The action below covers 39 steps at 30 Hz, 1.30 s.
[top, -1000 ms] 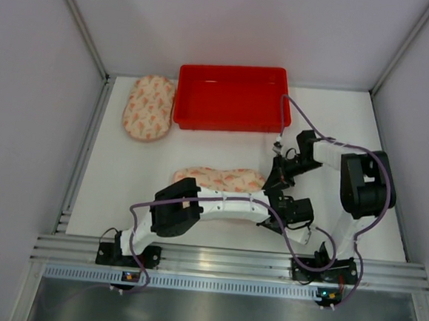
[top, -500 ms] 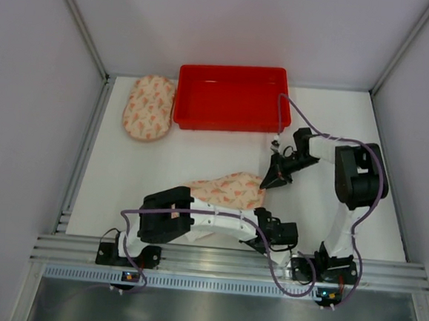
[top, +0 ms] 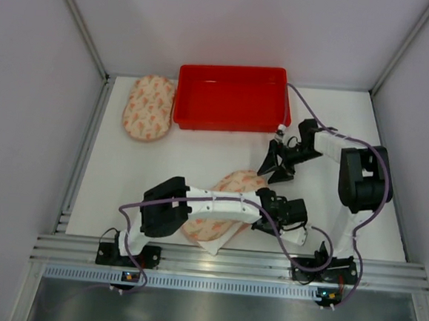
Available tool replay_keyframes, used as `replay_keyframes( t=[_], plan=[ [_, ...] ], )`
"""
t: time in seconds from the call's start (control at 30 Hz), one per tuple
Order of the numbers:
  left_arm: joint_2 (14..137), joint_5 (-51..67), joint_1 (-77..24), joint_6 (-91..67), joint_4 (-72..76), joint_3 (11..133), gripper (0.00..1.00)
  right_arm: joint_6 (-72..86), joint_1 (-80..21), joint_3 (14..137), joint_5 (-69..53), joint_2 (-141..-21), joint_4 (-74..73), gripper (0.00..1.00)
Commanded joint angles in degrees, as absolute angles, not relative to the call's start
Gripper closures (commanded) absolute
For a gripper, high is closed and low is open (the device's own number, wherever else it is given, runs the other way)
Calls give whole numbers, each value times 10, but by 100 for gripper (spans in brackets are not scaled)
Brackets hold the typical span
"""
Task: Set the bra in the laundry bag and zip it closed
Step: Zip the laundry bag at the center of the board.
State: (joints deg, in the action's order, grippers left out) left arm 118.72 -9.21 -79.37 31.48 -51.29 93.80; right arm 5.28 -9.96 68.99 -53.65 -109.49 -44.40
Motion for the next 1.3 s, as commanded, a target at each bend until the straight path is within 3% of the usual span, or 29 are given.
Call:
replay_keyframes(
  t=[0.0,0.4,0.5,0.53,0.63,1.27],
  plan=[
    [1211,-98,-759,309,-510,993,100,26,-90,670,-541,-1049,-482,23],
    [1224,-72,-752,324,-501,1021,100,63,-101,637,-623,-1085,-440,32],
    [1223,-74,-757,318,-500,1016,100,69,-104,641,-628,-1092,-433,48],
    [1221,-74,-758,316,-500,1014,100,73,-104,641,-629,-1093,-428,67],
    [1211,-64,-759,314,-500,1001,100,76,-104,650,-624,-1092,-428,100],
    [1080,27,-848,260,-500,789,100,134,-97,756,-559,-1143,-363,100]
  ],
)
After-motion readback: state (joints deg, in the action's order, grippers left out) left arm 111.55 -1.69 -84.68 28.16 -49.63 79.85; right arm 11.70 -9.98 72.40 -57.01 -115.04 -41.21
